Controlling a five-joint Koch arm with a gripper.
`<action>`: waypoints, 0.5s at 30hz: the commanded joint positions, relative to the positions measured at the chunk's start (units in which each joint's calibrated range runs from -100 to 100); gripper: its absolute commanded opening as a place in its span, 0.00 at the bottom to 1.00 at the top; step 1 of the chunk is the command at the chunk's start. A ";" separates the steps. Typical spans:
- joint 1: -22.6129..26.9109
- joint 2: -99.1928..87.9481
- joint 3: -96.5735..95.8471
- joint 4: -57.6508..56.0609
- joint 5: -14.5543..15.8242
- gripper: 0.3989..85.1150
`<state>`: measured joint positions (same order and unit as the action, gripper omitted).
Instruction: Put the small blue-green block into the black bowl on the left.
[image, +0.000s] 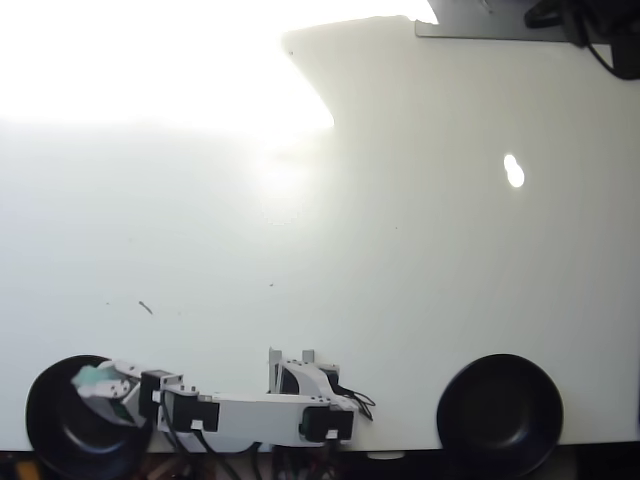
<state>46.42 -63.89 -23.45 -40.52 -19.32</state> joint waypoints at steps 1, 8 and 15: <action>0.98 -2.15 1.09 4.81 -4.35 0.04; 3.91 -2.26 -1.59 10.24 -12.50 0.04; 7.57 -2.90 -6.95 21.18 -17.97 0.04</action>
<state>53.36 -64.27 -30.84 -25.30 -36.26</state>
